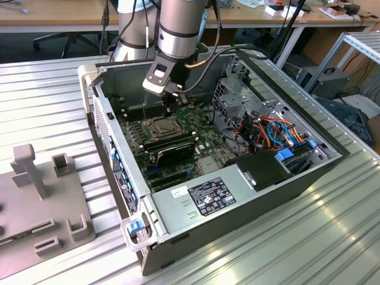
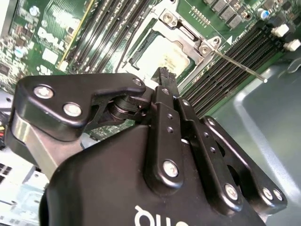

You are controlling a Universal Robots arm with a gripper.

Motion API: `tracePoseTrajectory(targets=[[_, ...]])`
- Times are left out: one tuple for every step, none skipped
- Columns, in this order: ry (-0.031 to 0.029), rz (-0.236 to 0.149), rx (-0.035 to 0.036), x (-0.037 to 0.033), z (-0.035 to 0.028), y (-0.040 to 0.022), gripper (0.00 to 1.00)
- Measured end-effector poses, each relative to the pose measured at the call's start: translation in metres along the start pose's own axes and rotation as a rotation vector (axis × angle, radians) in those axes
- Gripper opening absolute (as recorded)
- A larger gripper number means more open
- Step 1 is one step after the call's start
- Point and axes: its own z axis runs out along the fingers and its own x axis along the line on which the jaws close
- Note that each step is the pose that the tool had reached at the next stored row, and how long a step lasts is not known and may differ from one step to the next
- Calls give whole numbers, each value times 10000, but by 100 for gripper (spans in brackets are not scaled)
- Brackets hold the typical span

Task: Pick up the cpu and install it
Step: 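Install the first cpu locking lever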

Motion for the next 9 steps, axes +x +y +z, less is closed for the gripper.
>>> tracePoseTrajectory(targets=[[3,-259,-7,0,0,0,11],[6,-438,-13,0,0,0,11],[9,-695,-21,0,0,0,11],[11,-869,-26,0,0,0,11],[14,-1135,-33,0,0,0,11],[16,-1358,-40,0,0,0,11],[18,-1523,-45,0,0,0,11],[19,-1621,-48,0,1,0,11],[20,-1624,-49,0,1,0,11]])
